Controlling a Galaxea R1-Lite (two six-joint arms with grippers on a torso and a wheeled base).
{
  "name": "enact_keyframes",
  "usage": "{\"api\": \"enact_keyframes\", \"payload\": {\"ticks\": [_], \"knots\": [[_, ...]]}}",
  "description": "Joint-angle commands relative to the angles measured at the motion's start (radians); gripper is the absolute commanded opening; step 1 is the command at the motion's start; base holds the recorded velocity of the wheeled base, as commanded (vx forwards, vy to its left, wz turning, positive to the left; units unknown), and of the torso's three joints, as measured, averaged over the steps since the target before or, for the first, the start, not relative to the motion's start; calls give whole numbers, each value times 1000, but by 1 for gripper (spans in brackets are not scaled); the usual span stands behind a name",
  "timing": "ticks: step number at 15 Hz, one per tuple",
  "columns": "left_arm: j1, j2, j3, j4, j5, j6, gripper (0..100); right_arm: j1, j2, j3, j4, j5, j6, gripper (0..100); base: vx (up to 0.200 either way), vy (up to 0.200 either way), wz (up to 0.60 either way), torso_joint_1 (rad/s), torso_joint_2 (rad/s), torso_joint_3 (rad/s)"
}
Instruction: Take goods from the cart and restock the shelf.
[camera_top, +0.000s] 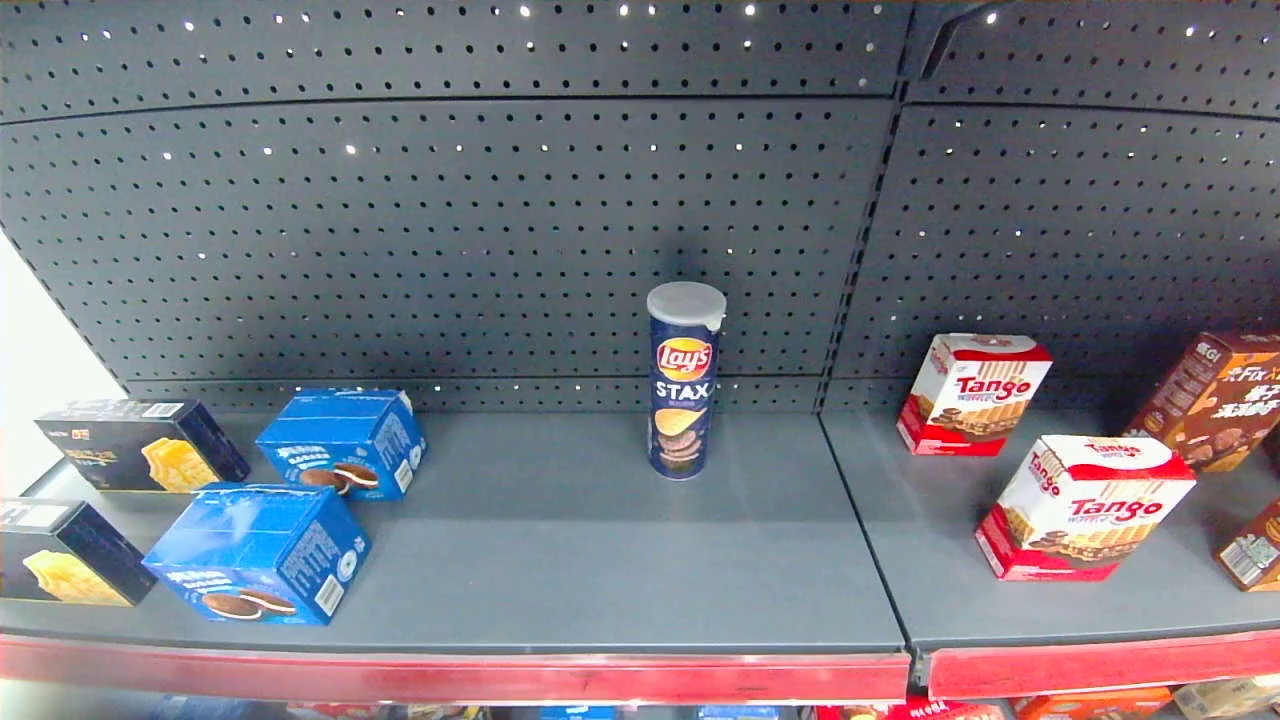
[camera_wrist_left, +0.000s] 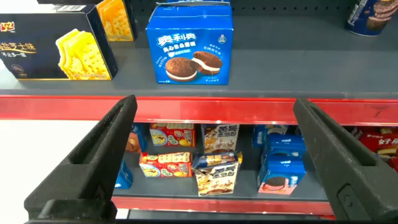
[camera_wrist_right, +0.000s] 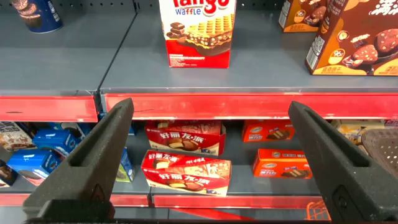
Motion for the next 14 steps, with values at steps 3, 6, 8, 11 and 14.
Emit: {"api": "enact_keyframes", "payload": {"ticks": [3, 6, 8, 11, 14], "knots": [[0, 0, 0, -1, 0, 0, 100, 0, 0, 0, 0, 1, 0, 100, 0, 0, 0, 0, 0, 0], [0, 0, 0, -1, 0, 0, 100, 0, 0, 0, 0, 1, -2, 100, 0, 0, -200, -1, 1, 1], [0, 0, 0, -1, 0, 0, 100, 0, 0, 0, 0, 1, 0, 100, 0, 0, -600, 0, 5, 5], [0, 0, 0, -1, 0, 0, 100, 0, 0, 0, 0, 1, -2, 100, 0, 0, -600, 6, 5, 2], [0, 0, 0, -1, 0, 0, 100, 0, 0, 0, 0, 1, -2, 100, 0, 0, -600, 4, 1, -1]]}}
